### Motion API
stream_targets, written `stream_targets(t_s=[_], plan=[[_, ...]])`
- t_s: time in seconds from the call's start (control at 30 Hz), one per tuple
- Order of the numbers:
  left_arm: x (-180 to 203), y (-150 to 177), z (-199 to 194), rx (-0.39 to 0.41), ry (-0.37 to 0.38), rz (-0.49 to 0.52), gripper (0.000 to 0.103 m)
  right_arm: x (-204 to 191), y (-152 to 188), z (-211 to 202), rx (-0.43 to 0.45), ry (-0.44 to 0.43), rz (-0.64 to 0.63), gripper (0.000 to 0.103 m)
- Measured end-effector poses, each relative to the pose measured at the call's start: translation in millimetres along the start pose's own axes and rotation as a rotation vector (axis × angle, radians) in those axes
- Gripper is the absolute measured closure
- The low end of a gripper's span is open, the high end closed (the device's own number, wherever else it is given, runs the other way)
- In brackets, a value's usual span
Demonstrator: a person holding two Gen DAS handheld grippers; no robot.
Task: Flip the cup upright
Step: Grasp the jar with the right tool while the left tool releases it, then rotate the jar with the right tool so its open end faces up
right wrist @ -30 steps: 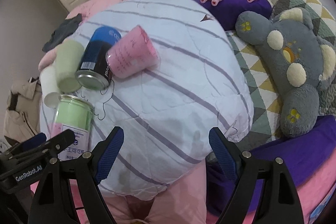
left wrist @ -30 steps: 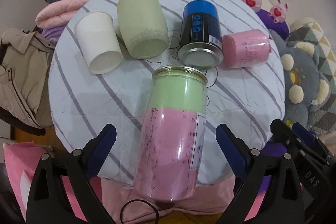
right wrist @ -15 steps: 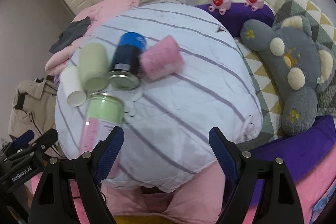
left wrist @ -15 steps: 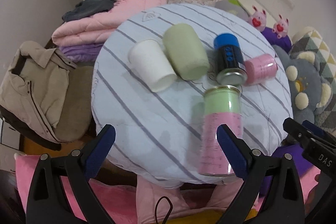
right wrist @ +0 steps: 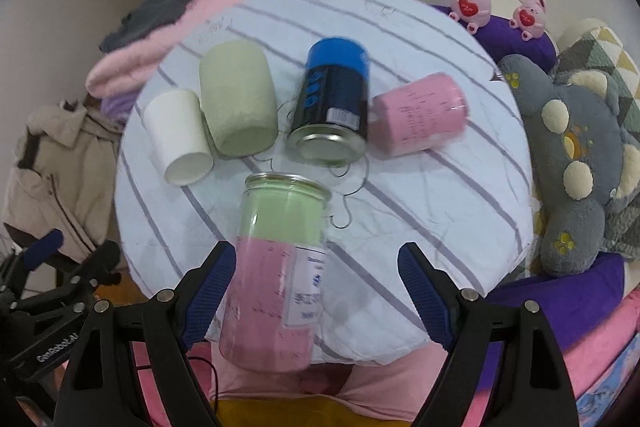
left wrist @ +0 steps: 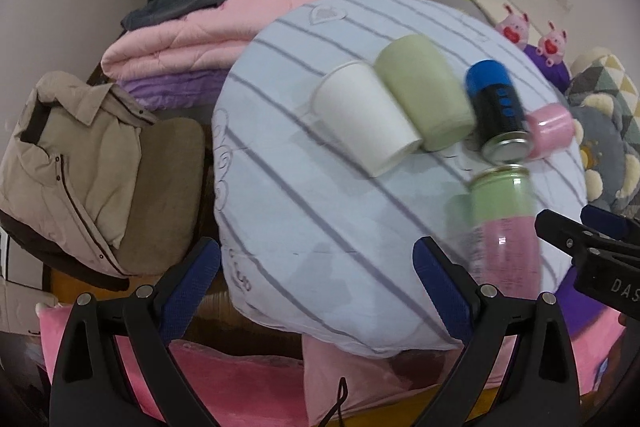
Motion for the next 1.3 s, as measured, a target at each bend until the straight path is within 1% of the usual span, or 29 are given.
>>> stream_targets(t_s=[0.1, 0.23, 0.33, 0.5, 0.73, 0.83, 1.03, 1.07, 1.1, 1.17, 1.23, 1.3], plan=[[-16, 2, 13, -0.021, -0.02, -0.011, 0.005, -6, -1, 14, -0.036, 0.005, 0.008, 0.018], [-32, 4, 31, -0.055, -0.006, -0.04, 0.005, -10, -5, 32, -0.084, 0.014, 0.03, 0.018], [-39, 4, 43, -0.081, -0.012, -0.053, 0.005, -12, -7, 44, -0.112, 0.01, 0.051, 0.018], [-42, 6, 59, -0.119, -0.006, -0.049, 0.005, -13, -7, 59, -0.15, 0.004, 0.073, 0.018], [-40, 3, 73, -0.146, 0.003, -0.039, 0.005, -9, -8, 69, -0.185, 0.017, 0.081, 0.018], [-39, 1, 78, -0.156, -0.005, -0.032, 0.005, -8, -6, 71, -0.199, 0.023, 0.084, 0.018], [-37, 0, 84, -0.164, -0.006, -0.022, 0.005, -11, -4, 78, -0.213, 0.031, 0.074, 0.018], [-37, 0, 84, -0.165, -0.007, -0.021, 0.005, -11, -5, 79, -0.198, 0.029, 0.069, 0.02], [-36, 0, 84, -0.163, -0.006, -0.019, 0.005, -13, -8, 78, -0.171, 0.026, 0.059, 0.032], [-35, 0, 83, -0.162, -0.006, -0.016, 0.005, -16, -10, 74, -0.14, 0.063, 0.009, 0.032], [-34, 0, 83, -0.162, -0.006, -0.017, 0.005, -21, -10, 73, -0.139, 0.064, -0.037, 0.032], [-34, -1, 82, -0.157, 0.0, -0.015, 0.005, -22, -8, 73, -0.137, 0.072, -0.034, 0.033]])
Point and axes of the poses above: each gripper's, at about its wrist camera, not at the fingertips, and z roughly the way its jaws point, x to its right, y to its underside, the point moved 10 cm from there along z, roughly the way its jaws point, and after that the axes turned 7 degrees about -y, right-handed, at the moved point
